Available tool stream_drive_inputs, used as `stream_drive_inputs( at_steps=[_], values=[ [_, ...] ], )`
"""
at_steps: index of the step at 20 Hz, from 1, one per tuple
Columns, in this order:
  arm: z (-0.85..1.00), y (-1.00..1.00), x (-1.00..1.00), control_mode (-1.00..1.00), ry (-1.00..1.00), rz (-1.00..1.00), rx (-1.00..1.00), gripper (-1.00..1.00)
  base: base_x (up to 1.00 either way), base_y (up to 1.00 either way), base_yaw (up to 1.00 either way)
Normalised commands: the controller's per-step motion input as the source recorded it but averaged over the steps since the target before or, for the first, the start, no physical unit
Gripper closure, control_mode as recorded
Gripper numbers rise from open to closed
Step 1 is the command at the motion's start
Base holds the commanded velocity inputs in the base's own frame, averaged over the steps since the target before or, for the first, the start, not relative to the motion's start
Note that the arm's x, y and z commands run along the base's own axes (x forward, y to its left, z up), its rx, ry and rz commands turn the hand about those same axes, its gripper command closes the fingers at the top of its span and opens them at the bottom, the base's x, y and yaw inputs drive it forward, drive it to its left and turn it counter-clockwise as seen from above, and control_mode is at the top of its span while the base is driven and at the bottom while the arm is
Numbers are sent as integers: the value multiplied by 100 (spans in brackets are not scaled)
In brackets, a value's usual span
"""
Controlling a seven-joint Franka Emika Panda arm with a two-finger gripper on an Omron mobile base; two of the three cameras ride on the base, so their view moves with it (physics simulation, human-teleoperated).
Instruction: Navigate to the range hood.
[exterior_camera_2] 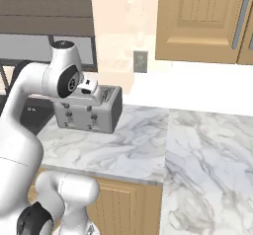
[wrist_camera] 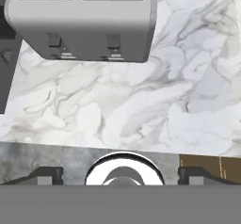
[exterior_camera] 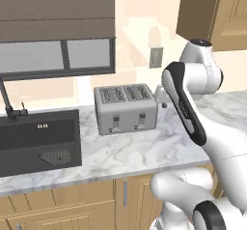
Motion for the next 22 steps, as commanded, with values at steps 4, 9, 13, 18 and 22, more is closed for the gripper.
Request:
stream_drive_inputs(
  at_steps=[4, 9, 13, 18, 22],
  values=[
    [-41, 0, -75, -100, 0, 0, 0, -100, 0, 0, 0],
    [-18, 0, -27, 100, 0, 0, 0, -100, -37, 5, 4],
    [0, 0, 0, 100, 0, 0, 0, -100, -50, 31, 15],
    [0, 0, 0, 100, 0, 0, 0, -100, -29, 50, 18],
    [0, 0, 0, 100, 0, 0, 0, -100, -13, 66, 7]
  ],
)
